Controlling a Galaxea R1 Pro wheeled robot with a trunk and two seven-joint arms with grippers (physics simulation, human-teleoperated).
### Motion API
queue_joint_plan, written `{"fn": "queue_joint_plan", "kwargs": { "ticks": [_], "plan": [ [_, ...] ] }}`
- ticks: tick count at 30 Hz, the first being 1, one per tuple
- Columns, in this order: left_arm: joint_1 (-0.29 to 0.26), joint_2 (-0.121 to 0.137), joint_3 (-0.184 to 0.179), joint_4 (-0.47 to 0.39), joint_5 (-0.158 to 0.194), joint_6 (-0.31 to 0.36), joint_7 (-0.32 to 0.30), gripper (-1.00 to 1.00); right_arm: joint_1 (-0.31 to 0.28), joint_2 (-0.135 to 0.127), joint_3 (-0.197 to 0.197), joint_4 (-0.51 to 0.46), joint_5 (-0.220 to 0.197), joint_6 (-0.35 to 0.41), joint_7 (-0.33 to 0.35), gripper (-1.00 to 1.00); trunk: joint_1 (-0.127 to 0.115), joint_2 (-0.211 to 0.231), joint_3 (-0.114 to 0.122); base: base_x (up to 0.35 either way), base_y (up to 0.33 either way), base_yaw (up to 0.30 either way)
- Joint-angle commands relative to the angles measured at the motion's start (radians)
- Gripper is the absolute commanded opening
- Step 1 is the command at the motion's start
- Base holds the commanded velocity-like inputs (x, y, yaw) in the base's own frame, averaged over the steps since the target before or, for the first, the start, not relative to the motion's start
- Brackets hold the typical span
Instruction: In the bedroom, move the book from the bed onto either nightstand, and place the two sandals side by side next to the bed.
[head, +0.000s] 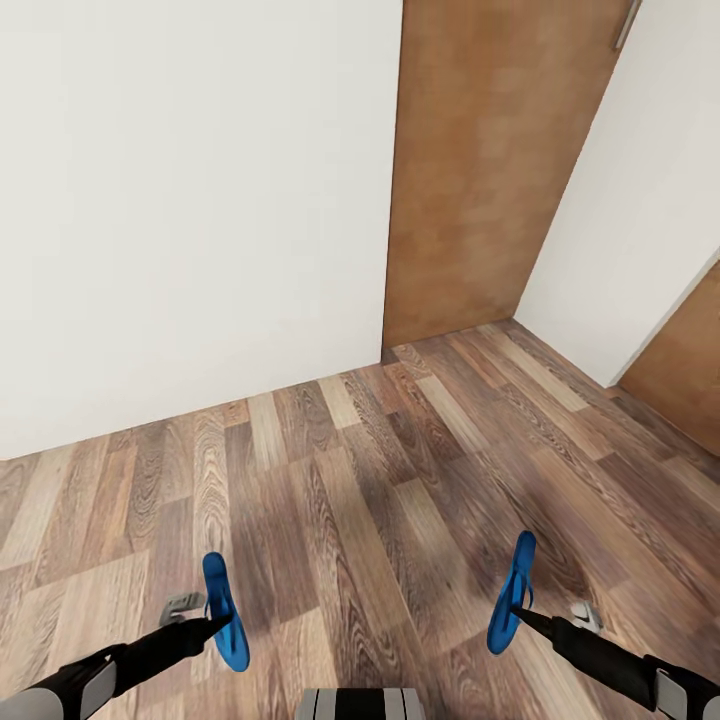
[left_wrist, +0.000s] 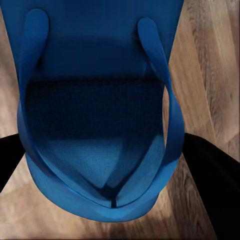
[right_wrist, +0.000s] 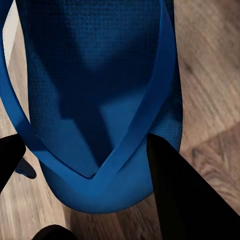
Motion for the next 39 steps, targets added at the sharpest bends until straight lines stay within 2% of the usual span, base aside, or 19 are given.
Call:
{"fn": "queue_joint_plan", "kwargs": {
  "ticks": [1, 24, 32, 39],
  "plan": [
    [0.002, 0.0, -0.008, 0.001, 0.006, -0.005, -0.002, -1.0, -0.001, 0.0, 0.008, 0.003, -0.011, 0.012, 0.003, -1.0, -0.001, 0.0, 0.003, 0.0, 0.0, 0.0],
    [0.01, -0.002, -0.008, 0.002, 0.007, -0.001, 0.004, -1.0, -0.001, 0.0, 0.008, 0.003, -0.011, 0.012, 0.004, -1.0, -0.011, 0.005, 0.092, 0.0, 0.0, 0.0],
    [0.01, -0.003, -0.008, 0.002, 0.007, -0.001, 0.004, -1.0, -0.001, 0.017, 0.008, 0.003, -0.011, 0.012, 0.003, -1.0, -0.015, 0.007, 0.123, 0.0, 0.0, 0.0],
    [0.01, -0.008, -0.008, 0.002, 0.007, -0.001, 0.004, -1.0, -0.001, 0.02, 0.008, 0.003, -0.011, 0.012, 0.003, -1.0, -0.018, 0.009, 0.15, 0.0, 0.0, 0.0]
  ]
}}
